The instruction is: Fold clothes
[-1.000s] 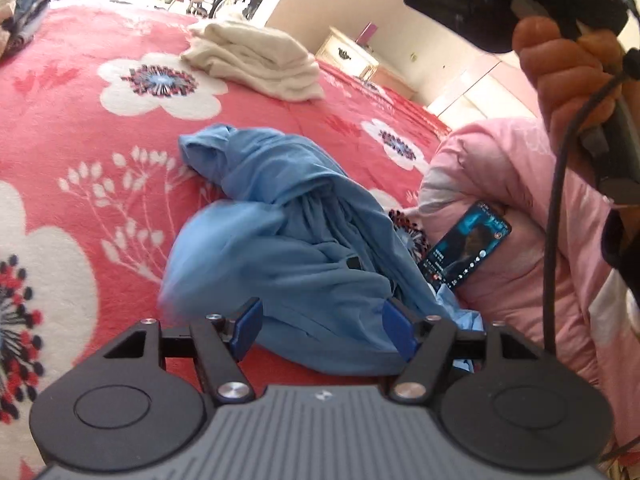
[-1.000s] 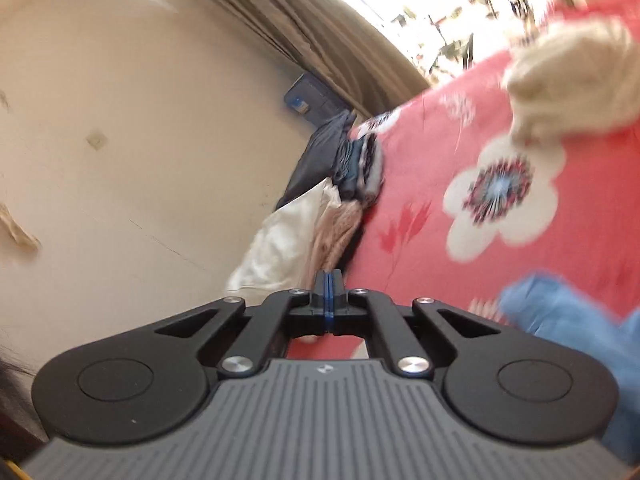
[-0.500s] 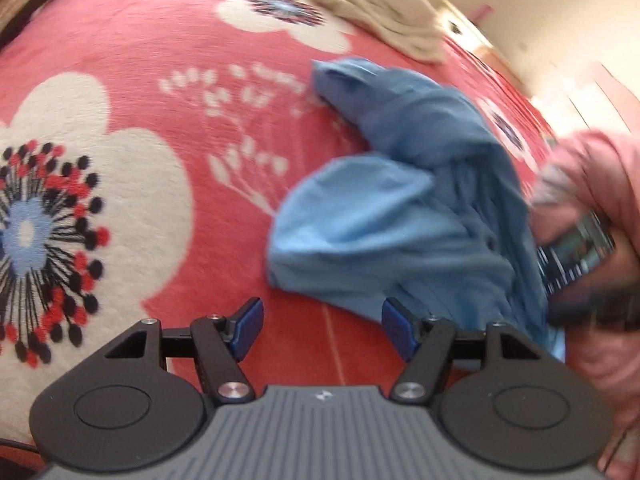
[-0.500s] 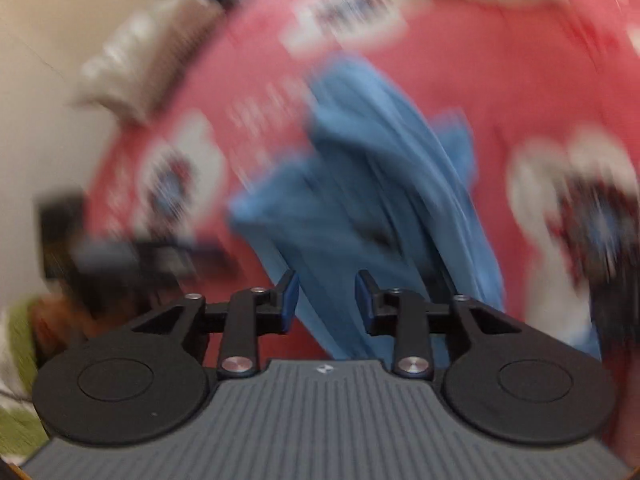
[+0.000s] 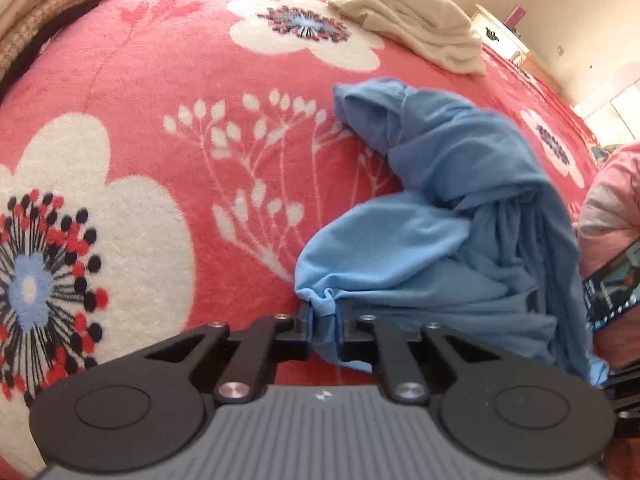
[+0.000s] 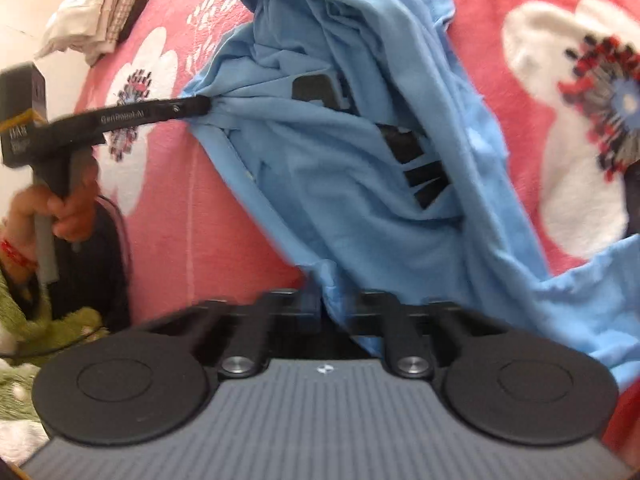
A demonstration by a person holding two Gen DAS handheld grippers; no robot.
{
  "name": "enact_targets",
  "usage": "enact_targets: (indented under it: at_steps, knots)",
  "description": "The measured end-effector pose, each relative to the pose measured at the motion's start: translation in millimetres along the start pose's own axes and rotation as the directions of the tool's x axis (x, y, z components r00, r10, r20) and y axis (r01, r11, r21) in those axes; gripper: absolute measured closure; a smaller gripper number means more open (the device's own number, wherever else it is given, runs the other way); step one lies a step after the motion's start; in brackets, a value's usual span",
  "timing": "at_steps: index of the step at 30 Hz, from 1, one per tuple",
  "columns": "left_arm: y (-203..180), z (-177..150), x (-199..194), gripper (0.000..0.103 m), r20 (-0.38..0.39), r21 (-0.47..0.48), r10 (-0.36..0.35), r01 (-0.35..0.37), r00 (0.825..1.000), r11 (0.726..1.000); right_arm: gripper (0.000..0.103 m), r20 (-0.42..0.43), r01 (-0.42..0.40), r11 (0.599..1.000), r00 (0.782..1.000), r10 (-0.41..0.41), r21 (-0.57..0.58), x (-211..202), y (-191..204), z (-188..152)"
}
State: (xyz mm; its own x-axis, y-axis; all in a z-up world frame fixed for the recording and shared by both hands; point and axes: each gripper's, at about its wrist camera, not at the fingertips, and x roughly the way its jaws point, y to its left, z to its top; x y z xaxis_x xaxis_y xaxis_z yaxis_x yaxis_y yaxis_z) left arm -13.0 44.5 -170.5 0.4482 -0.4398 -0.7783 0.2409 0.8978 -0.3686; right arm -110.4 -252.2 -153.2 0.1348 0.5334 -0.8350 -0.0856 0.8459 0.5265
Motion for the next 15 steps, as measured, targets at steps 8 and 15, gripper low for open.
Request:
enact_targets:
  at_steps: [8, 15]
  knots:
    - [-23, 59, -23, 0.094, 0.121, 0.064, -0.061, 0.053, 0.991, 0.997, 0.1, 0.213, -0.189, 0.982, 0.959, 0.186, -0.006, -66, 33, -4]
    - [-45, 131, -22, 0.093, 0.073, 0.251, -0.127, 0.105, 0.989, 0.962, 0.1, 0.228, -0.427, 0.893, 0.864, 0.449, -0.141, -41, 112, 14]
